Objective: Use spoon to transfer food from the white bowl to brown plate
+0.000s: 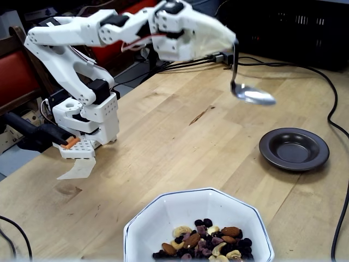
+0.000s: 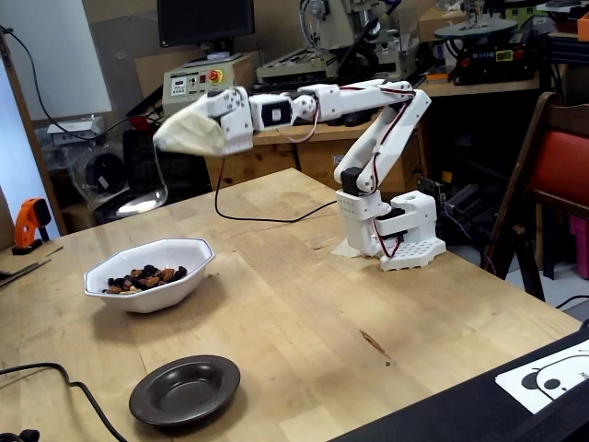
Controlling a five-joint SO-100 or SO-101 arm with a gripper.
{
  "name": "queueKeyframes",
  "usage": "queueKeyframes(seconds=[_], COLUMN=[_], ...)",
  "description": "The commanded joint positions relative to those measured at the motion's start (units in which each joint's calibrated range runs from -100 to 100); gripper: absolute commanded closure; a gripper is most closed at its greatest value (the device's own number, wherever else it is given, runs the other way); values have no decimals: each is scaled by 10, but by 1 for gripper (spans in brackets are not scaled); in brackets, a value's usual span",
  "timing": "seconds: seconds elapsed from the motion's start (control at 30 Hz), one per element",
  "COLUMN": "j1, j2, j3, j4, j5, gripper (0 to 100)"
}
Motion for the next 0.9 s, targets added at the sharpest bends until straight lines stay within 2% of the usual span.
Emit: queueKeyframes(seconds=[0.0, 0.43, 0.87], j1=[2, 3, 3], j2=[-12, -3, -3], j3=[50, 180, 305], j4=[-83, -338, -436], j5=[2, 2, 2], gripper=[97, 97, 97])
